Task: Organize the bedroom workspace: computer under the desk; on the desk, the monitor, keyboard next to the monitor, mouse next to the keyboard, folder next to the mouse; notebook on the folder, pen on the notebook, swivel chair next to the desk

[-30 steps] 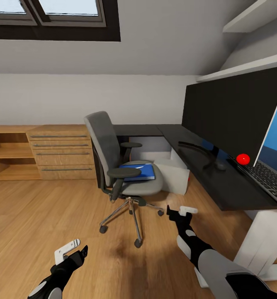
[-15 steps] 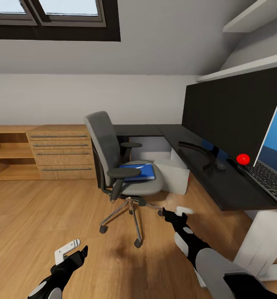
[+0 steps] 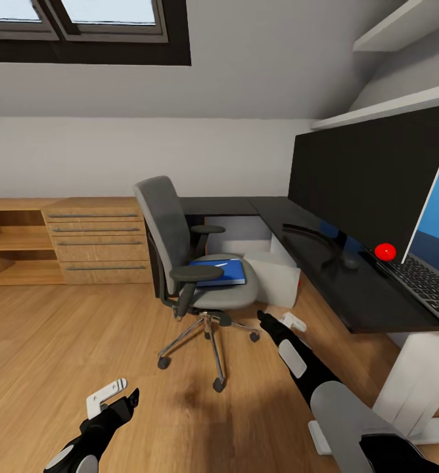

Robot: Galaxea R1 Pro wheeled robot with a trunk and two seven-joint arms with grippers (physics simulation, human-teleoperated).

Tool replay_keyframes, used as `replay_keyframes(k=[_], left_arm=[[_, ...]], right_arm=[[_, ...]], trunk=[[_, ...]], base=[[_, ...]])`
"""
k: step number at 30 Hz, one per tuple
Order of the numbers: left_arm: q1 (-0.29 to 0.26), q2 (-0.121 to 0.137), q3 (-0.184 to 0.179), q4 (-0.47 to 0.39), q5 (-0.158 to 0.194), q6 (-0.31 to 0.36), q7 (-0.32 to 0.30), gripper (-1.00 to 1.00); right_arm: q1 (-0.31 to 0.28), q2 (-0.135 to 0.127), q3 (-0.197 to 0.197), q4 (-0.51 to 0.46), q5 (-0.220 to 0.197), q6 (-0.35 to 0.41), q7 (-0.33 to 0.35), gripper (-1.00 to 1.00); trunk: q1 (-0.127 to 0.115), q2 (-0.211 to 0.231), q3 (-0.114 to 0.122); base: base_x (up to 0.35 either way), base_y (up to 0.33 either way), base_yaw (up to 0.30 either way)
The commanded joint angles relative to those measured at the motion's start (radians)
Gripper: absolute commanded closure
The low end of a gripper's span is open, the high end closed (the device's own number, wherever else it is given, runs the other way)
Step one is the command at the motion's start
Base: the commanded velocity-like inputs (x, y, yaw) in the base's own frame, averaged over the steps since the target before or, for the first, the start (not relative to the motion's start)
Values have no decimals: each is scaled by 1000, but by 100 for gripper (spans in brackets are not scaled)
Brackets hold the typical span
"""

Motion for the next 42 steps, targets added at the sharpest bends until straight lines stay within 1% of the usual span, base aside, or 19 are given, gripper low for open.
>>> replay_keyframes(k=[1, 5, 15, 17, 18, 21, 27, 34, 42], left_arm=[[0, 0, -1, -2, 10, 3, 7, -100], [1, -2, -6, 0, 10, 0, 7, -100], [1, 0, -3, 3, 12, -1, 6, -100], [1, 0, -2, 3, 12, -2, 6, -100], [1, 0, -2, 3, 12, -2, 6, -100], [0, 0, 0, 10, 14, -2, 9, -100], [0, 1, 1, 15, 15, -3, 11, -100], [1, 0, 33, 16, 14, -3, 4, -100], [0, 0, 40, 16, 15, -3, 6, -100]], right_arm=[[0, 1, -1, -1, -14, 1, -2, -100], [0, 1, -1, 0, -34, -5, -1, -100], [0, -2, -4, -5, -44, -19, 1, -100], [0, -12, -17, -6, -45, -19, 2, -100], [0, -29, -38, -7, -47, -18, 3, -100], [0, -42, -60, -7, -47, -16, 17, -100], [0, -45, -67, -6, -48, -16, 24, -100], [0, -45, -68, -6, -48, -16, 25, -100], [0, -46, -68, -5, -48, -16, 26, -100]], trunk=[[0, 0, -1], [0, 0, -1], [0, 0, -1], [0, 0, -1], [0, 0, -1], [0, 0, -1], [0, 0, -1], [0, 0, -1], [0, 0, -1]], base=[[0, 0, 0], [37, 0, 0], [263, 0, 0], [206, 0, 0], [117, 0, 0], [189, 0, 0], [236, 0, 0], [191, 6, 0], [182, 63, 0]])
